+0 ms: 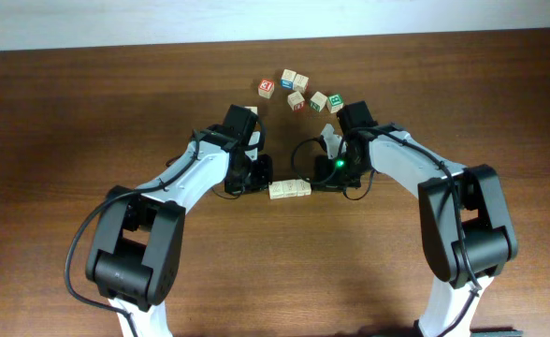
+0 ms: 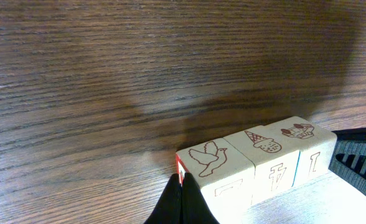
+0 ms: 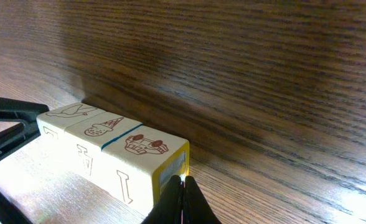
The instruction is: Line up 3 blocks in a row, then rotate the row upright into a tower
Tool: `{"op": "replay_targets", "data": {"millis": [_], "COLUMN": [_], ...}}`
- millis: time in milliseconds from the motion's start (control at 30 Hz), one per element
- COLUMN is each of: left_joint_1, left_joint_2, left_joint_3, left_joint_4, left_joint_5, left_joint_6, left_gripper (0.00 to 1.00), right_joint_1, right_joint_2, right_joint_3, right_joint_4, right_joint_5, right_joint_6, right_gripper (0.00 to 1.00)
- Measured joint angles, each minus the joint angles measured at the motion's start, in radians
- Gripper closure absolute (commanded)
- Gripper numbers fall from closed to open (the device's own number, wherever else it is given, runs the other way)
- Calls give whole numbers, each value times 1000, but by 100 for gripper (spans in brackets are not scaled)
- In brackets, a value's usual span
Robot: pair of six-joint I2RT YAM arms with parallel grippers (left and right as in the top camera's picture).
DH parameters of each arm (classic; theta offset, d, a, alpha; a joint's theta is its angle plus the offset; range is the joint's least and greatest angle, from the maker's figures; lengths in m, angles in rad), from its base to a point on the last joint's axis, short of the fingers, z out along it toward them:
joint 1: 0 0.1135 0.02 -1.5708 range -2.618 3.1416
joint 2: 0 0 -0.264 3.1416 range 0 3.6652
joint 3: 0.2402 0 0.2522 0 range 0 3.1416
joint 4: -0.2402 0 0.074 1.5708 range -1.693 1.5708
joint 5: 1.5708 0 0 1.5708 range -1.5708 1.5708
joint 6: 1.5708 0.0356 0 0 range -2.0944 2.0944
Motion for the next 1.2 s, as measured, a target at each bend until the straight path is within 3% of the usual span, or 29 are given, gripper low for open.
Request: {"op": "replay_targets", "data": {"millis": [1200], "left_joint_1": [1], "left_joint_2": [0], "left_joint_3": [0], "left_joint_4": [-4], "left_joint_5": [-18], "left_joint_6": [0], "left_gripper": [100], "right_joint_1": [16], "right_joint_2": [-19], "right_joint_3": [21], "right_joint_4": [-42], "right_joint_5": [-20], "right_joint_6": [-8], "right_gripper": [96]}}
